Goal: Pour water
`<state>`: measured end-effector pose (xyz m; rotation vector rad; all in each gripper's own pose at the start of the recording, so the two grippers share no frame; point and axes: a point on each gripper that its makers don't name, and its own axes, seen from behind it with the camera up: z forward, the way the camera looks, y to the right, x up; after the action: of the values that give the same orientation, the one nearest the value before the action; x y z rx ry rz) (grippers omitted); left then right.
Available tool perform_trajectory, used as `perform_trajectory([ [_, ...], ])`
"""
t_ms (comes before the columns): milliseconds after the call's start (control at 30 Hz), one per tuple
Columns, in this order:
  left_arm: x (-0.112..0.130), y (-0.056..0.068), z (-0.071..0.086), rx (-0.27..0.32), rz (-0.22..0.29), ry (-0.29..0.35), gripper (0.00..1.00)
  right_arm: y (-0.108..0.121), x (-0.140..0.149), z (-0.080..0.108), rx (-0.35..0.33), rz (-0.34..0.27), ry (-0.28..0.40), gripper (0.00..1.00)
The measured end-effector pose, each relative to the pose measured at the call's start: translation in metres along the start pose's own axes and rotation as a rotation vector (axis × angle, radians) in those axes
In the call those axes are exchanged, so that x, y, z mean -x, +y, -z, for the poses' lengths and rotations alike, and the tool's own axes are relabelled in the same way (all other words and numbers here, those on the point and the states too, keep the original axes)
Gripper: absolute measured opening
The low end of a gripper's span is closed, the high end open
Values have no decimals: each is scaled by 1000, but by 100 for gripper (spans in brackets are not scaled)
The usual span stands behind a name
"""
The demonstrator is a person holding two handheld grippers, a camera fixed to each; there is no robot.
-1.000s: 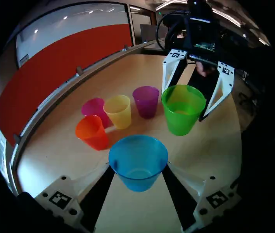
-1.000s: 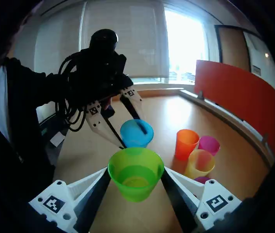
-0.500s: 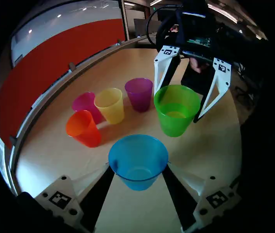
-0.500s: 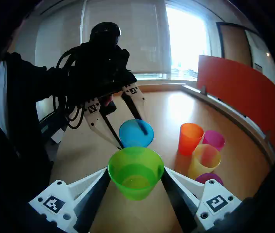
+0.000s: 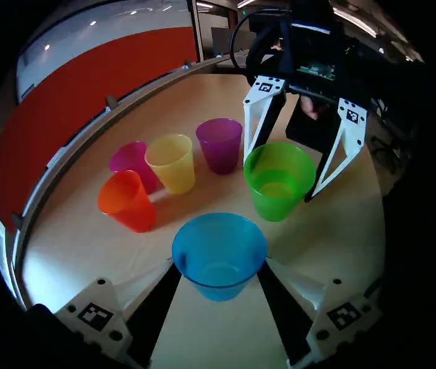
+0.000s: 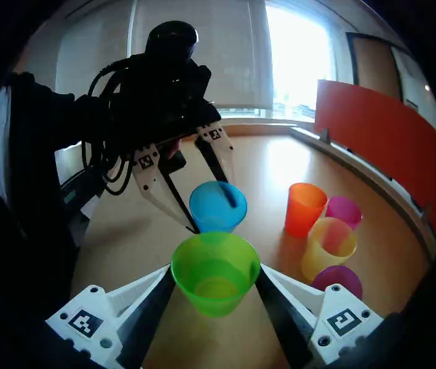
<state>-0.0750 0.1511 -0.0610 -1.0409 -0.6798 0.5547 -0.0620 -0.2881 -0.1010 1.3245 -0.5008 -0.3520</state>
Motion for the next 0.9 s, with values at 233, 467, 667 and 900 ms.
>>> perform_trajectory([
  [233,4,0,-6,7,6,-4,84,2,5,-5,-4,2,-8,91],
  [467,7,0,-7,7,8,4,84,3,7,-7,-4,2,-11,91],
  [667,7,-1,-8,-1,22,24,84,4,11,-9,1,1,-15,91],
  [900,9,-2,-10,-1,38,40,84,4,16,-11,4,4,-25,91],
])
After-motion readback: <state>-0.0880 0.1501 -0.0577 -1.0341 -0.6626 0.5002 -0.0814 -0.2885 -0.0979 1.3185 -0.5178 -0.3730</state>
